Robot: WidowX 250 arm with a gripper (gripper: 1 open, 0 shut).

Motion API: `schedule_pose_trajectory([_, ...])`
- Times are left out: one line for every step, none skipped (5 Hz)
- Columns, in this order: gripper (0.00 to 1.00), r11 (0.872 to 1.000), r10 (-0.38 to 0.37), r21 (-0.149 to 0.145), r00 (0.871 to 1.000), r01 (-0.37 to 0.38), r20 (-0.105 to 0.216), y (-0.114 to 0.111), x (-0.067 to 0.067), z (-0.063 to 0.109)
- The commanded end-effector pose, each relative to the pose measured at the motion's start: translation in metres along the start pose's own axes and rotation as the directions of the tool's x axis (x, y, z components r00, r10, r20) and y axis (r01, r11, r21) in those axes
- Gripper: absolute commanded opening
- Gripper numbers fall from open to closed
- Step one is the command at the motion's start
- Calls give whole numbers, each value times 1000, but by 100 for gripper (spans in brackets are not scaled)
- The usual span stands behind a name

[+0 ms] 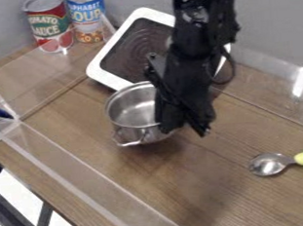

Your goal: Remove silver pot from the white and black stove top and place it on the table

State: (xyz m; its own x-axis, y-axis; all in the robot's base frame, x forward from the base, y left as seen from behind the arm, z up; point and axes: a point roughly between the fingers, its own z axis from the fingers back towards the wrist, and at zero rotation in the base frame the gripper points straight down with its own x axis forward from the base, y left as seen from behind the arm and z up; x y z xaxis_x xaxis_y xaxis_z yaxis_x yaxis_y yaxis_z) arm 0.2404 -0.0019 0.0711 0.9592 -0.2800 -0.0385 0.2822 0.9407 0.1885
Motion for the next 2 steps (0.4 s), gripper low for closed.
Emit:
schedule_pose_trajectory([0,999,-24,29,994,21,110,-11,22,29])
schedule_pose_trajectory([0,999,-39,27,990,35,136,-27,33,30])
